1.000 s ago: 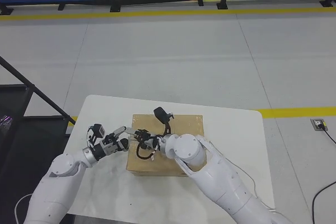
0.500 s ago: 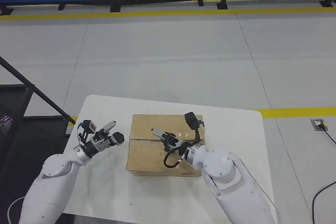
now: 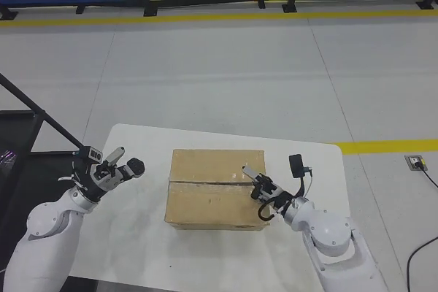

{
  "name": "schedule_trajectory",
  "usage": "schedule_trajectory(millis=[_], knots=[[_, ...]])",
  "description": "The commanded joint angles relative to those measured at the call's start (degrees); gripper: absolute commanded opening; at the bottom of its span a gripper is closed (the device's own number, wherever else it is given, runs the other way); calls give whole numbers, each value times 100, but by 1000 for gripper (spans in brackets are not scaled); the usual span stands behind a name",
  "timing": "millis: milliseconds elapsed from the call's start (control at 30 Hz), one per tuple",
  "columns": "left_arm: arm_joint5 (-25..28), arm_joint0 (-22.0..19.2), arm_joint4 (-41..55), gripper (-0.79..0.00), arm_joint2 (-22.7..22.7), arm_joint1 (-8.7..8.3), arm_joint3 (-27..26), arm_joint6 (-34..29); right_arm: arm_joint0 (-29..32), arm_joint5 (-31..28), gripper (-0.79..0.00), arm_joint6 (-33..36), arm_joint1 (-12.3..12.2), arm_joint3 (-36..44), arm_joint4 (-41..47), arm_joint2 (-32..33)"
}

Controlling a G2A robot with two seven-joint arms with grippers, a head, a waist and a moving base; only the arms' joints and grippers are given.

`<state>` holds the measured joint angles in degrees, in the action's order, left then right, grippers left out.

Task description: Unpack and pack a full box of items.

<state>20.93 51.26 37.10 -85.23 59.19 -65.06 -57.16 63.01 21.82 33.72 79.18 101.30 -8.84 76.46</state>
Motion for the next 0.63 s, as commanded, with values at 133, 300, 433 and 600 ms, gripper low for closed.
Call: schedule_trajectory(millis=[133, 300, 433, 600], knots=[[1, -2, -2, 0, 2, 1, 3, -1, 336, -176, 0, -403, -31, 414, -14, 155], [1, -2, -2, 0, 2, 1, 3, -1, 718, -268, 0, -868, -34, 983, 149, 308], [1, -2, -2, -1, 2, 1, 3, -1, 725, -271, -1, -876, -34, 993, 156, 312], [1, -2, -2, 0, 2, 1, 3, -1, 718, -268, 0, -867, -34, 983, 149, 308]])
